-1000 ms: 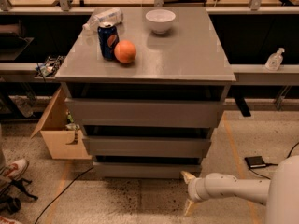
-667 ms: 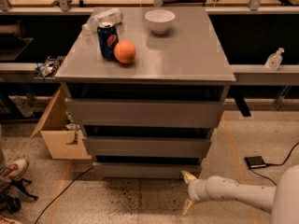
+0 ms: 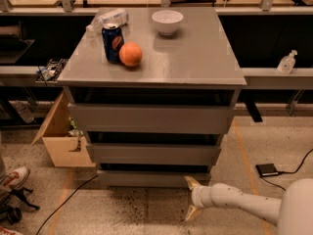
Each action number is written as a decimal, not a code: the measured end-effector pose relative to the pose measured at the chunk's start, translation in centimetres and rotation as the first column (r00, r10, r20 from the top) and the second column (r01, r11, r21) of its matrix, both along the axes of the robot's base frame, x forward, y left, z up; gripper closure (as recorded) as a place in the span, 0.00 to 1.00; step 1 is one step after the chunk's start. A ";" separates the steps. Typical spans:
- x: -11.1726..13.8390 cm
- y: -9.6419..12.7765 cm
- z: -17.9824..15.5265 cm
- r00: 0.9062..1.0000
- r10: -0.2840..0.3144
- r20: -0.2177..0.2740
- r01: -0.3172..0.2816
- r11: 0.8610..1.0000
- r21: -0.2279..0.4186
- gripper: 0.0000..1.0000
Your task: Open bottom drawer
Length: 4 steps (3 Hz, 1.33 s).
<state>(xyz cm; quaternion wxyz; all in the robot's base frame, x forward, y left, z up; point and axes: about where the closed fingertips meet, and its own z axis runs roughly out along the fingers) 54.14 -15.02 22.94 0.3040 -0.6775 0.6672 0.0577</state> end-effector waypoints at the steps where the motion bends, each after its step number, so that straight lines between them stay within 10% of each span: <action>1: 0.7 0.4 0.0 1.000 0.012 0.021 -0.011 1.000 -0.016 0.00; 4: 4.8 2.8 -2.1 0.995 0.035 0.092 -0.031 0.999 -0.040 0.00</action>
Offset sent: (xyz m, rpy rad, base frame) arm 0.0375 0.0105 -0.0062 -0.0645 -0.0969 0.0150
